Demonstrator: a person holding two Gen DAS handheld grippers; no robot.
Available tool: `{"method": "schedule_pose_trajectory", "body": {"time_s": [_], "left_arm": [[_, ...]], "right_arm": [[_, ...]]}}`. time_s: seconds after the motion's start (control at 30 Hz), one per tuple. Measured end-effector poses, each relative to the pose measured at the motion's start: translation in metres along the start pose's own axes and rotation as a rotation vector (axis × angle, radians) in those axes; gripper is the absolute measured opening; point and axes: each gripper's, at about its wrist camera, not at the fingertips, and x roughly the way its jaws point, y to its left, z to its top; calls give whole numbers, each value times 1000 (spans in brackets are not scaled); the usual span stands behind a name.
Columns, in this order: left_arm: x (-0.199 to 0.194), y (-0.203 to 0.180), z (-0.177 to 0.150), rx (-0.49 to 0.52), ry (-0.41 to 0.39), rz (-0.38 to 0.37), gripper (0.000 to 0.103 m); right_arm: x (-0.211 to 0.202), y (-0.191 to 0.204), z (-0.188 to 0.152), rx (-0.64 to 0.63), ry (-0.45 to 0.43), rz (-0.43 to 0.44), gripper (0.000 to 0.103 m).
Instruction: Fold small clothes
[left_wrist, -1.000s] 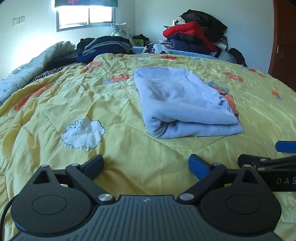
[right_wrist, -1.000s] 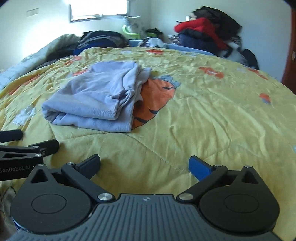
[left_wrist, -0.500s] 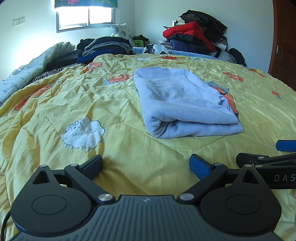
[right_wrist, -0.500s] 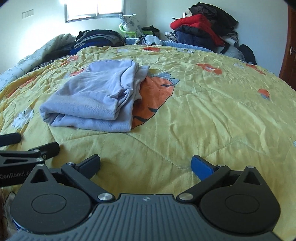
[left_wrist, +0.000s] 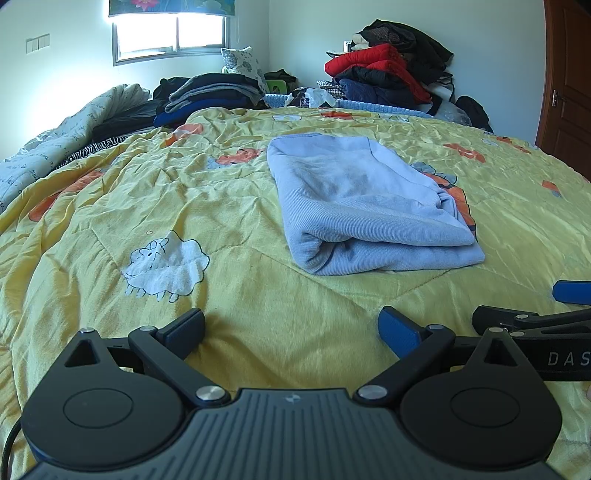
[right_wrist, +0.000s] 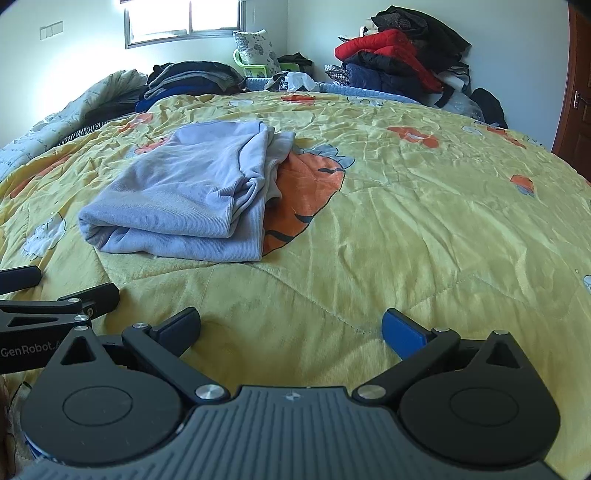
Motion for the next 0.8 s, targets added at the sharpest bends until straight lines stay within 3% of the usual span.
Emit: {"method": "schedule_pose_trajectory", "body": {"time_s": [0.8], "left_arm": [[0,0,0,-1,-1,0,101]], "right_arm": [[-5,3,-4,5,-11,-4,102]]}}
